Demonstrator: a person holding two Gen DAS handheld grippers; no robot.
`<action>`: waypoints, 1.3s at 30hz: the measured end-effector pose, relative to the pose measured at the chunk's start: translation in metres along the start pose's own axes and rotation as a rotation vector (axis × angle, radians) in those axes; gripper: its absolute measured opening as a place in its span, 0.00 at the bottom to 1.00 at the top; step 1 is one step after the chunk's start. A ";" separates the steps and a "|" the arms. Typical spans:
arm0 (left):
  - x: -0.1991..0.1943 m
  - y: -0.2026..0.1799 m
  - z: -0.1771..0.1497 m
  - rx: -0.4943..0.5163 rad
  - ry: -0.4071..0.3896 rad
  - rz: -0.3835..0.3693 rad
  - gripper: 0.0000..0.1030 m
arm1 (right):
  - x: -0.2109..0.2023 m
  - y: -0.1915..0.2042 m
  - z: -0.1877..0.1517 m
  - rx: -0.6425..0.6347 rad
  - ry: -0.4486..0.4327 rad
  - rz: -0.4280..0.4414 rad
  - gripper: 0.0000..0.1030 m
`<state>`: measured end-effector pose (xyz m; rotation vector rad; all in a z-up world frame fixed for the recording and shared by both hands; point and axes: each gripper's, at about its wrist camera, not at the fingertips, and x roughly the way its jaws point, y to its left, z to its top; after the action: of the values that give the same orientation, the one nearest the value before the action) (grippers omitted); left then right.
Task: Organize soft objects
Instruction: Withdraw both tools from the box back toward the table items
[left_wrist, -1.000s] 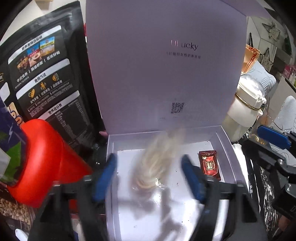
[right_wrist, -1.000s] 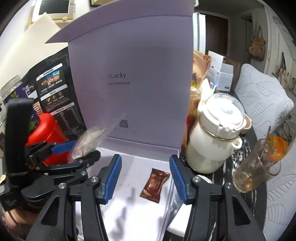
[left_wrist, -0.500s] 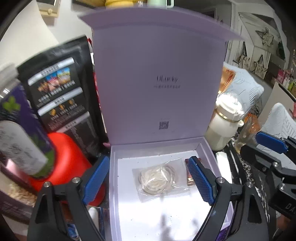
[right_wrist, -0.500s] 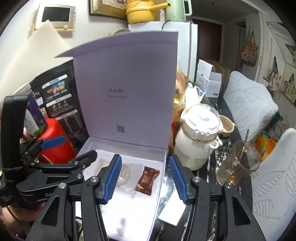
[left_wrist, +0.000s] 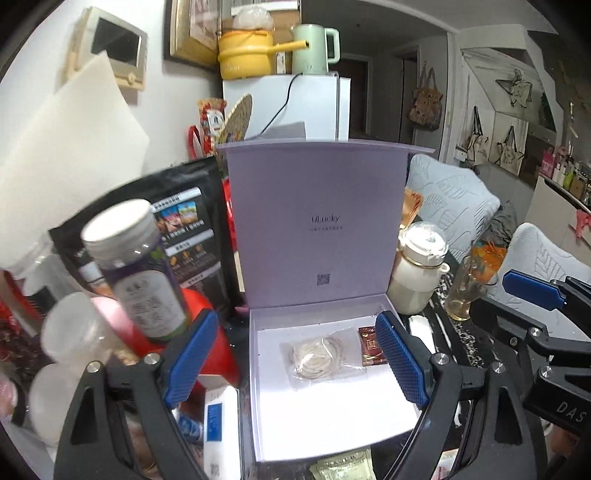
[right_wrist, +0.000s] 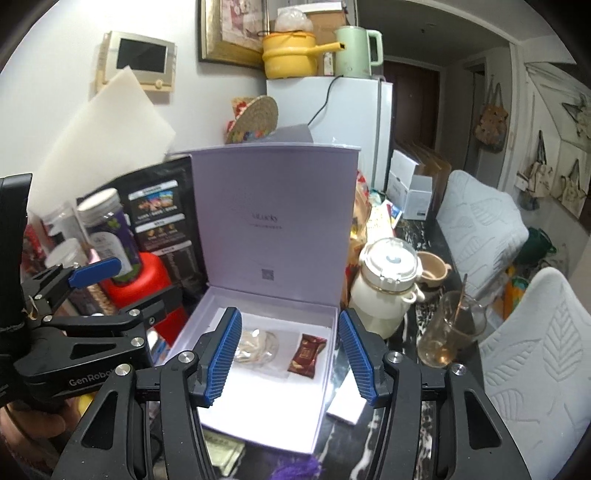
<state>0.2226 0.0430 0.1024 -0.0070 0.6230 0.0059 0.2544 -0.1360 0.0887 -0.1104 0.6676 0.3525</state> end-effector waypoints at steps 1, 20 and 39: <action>-0.004 0.000 0.000 0.000 -0.007 0.000 0.85 | -0.007 0.002 0.000 -0.001 -0.009 -0.002 0.54; -0.122 0.002 -0.029 0.026 -0.127 -0.045 1.00 | -0.124 0.025 -0.028 0.005 -0.111 -0.012 0.71; -0.180 -0.017 -0.103 0.100 -0.120 -0.124 1.00 | -0.185 0.042 -0.102 0.001 -0.118 -0.021 0.81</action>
<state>0.0165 0.0249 0.1244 0.0515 0.5020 -0.1437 0.0447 -0.1712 0.1248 -0.0944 0.5493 0.3360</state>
